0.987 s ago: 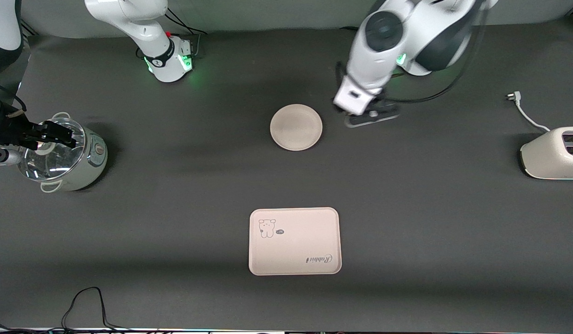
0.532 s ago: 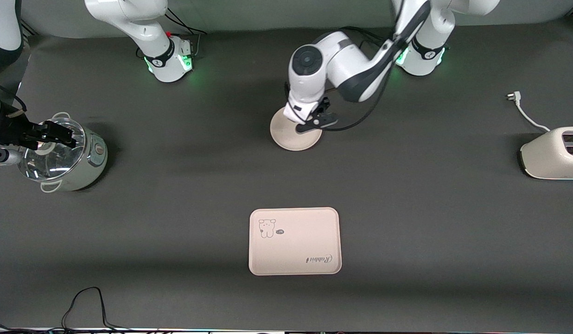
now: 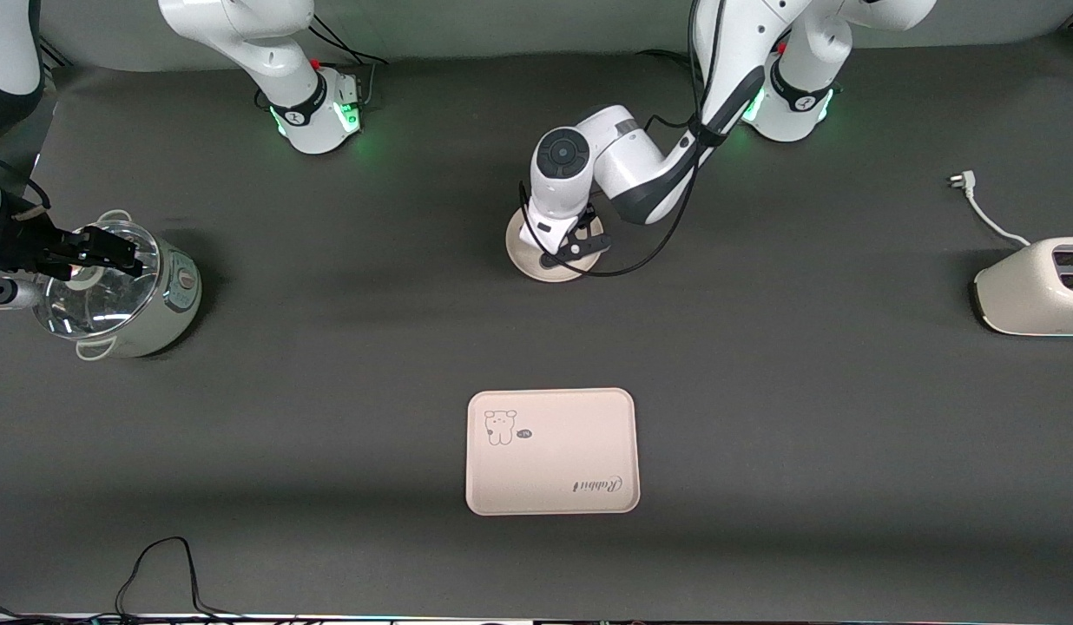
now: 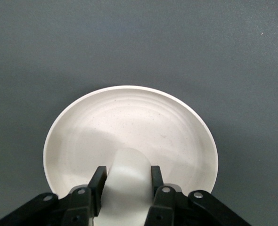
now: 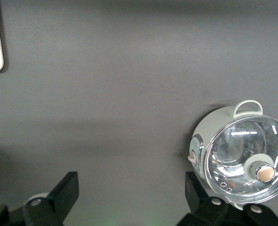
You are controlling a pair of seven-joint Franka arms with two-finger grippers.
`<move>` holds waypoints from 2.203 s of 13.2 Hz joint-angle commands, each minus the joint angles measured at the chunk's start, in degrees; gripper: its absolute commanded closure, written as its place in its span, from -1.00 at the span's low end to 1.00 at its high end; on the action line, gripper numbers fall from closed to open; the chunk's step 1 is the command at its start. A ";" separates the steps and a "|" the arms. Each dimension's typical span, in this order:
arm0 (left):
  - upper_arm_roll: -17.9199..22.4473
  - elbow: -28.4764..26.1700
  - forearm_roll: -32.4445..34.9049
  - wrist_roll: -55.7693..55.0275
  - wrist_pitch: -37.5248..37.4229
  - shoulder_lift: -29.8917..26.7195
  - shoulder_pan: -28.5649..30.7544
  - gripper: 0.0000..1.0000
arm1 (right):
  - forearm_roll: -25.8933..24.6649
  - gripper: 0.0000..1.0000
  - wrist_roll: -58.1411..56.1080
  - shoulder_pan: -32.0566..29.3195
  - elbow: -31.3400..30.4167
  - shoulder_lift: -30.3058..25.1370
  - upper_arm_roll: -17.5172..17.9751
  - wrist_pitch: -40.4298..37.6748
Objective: Place bun in plate and plate on tray
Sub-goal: 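Lower the bun onto the plate and open the left gripper, then return the left gripper to rest while the right gripper rises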
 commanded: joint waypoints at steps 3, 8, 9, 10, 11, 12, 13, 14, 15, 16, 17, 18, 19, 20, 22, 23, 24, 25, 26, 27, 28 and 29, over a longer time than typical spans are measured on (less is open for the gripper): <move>0.92 0.89 1.15 -2.87 -0.61 -0.70 -1.23 -1.00 | 0.03 -1.00 -1.38 -0.36 -0.19 -0.23 0.04 -0.29; 1.36 1.50 1.15 -0.86 -10.33 -9.99 4.29 -0.98 | 0.38 -1.00 -1.29 -0.19 -0.63 -0.84 0.04 -0.82; 1.27 1.50 1.06 2.71 -13.93 -12.98 6.48 -0.95 | 2.39 -1.00 -1.20 -0.19 -0.89 -1.45 0.13 -1.69; 1.27 1.59 1.06 5.97 -17.71 -15.28 9.46 -0.95 | 3.36 -1.00 -1.03 -0.01 -1.07 -2.16 0.30 -1.87; 1.36 1.59 1.15 10.09 -20.71 -18.26 12.63 -0.95 | 3.63 -1.00 -1.02 0.42 -1.86 -2.68 0.48 -1.87; 1.79 1.68 1.15 15.35 -23.61 -20.72 16.23 -0.95 | 3.64 -1.00 -0.94 1.38 -2.13 -3.21 0.57 -1.87; 2.23 2.11 1.06 21.76 -25.90 -22.84 20.96 -0.95 | 3.72 -1.00 -0.68 3.31 -2.21 -3.74 0.57 -1.87; 2.32 2.81 1.06 25.91 -27.75 -24.16 25.18 -0.95 | 3.81 -1.00 -0.41 5.24 -2.22 -4.09 0.48 -1.87; 2.33 3.69 1.06 29.78 -29.42 -25.39 28.62 -0.95 | 3.90 -1.00 0.46 7.00 -2.13 -4.27 0.57 -1.87; 2.41 5.00 0.97 34.61 -30.92 -26.01 32.22 -0.95 | 4.42 -1.00 3.17 9.63 -2.04 -4.36 0.66 -1.87; 2.41 6.24 0.63 39.00 -32.32 -26.28 35.30 -0.95 | 6.95 -1.00 6.85 11.92 -2.13 -4.45 0.48 -1.87; 2.50 7.55 0.53 42.27 -33.82 -26.63 37.77 -0.96 | 9.06 -1.00 11.24 13.94 -2.13 -4.45 0.66 -1.79; 2.59 9.39 0.53 46.30 -36.79 -26.90 40.06 -0.97 | 9.61 -1.00 15.98 17.09 -2.04 -4.45 0.74 -1.44; 2.59 11.33 -0.08 50.69 -39.69 -26.99 42.60 -0.97 | 9.61 -1.00 20.38 20.69 -1.95 -4.27 0.74 -0.91; 2.68 14.15 -0.87 56.60 -42.17 -26.90 45.26 -0.97 | 9.61 -1.00 31.52 29.03 -2.04 -3.84 0.74 1.98; 3.46 14.33 -0.79 58.02 -42.27 -26.99 46.57 -0.98 | 9.61 -1.00 37.33 33.60 -1.95 -3.31 0.74 4.08; 3.82 14.33 -0.78 60.30 -42.44 -26.99 47.19 -0.99 | 9.61 -1.00 42.26 37.74 -1.95 -2.70 0.74 6.54; 5.47 14.33 -0.78 62.75 -43.31 -26.99 46.94 -1.00 | 9.61 -1.00 46.74 41.00 -1.78 -1.73 0.74 7.95; 9.14 14.33 -0.78 64.61 -43.93 -27.07 44.50 -0.99 | 9.61 -1.00 49.92 44.16 -1.78 -1.20 0.74 9.62; 15.71 14.33 -0.70 65.76 -44.37 -27.68 38.56 -1.00 | 9.61 -1.00 52.30 46.98 -1.78 -0.85 0.83 10.51; 23.86 14.25 -0.70 66.81 -44.81 -28.30 30.84 -1.00 | 9.61 -1.00 54.50 49.45 -1.78 -0.67 0.83 10.87; 30.82 14.25 -0.61 67.26 -45.08 -28.57 24.41 -1.00 | 9.70 -1.00 55.83 51.47 -2.04 -0.67 0.83 11.13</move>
